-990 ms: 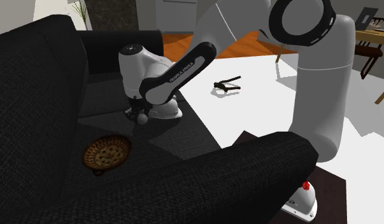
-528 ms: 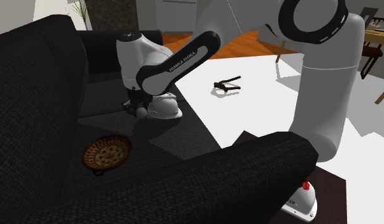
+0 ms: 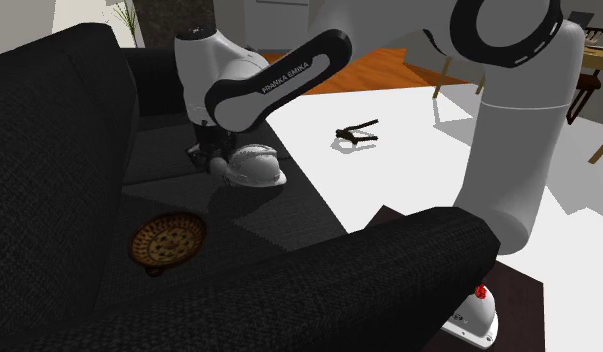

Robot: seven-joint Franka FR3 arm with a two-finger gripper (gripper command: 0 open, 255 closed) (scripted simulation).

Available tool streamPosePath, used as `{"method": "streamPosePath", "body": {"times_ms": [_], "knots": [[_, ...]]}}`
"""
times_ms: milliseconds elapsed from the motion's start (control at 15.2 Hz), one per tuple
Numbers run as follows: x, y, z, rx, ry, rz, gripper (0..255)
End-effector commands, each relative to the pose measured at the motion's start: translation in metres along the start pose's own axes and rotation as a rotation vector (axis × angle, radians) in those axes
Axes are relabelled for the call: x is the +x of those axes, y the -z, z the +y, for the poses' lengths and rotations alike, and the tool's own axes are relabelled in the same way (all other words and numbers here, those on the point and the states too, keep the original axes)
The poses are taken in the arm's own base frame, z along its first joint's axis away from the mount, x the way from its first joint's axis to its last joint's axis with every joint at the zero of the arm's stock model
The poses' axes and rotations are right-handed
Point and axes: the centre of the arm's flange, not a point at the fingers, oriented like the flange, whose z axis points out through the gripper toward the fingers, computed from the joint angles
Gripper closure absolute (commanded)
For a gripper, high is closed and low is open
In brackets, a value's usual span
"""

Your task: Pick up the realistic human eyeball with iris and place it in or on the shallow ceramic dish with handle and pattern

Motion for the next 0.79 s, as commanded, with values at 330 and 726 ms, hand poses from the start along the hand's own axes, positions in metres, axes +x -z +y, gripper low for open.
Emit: {"method": "streamPosePath", "body": {"times_ms": [330, 726], "knots": [[-0.013, 0.015, -0.084, 0.000, 0.000, 0.000, 255], [-0.025, 0.027, -0.161, 0.000, 0.000, 0.000, 255]]}}
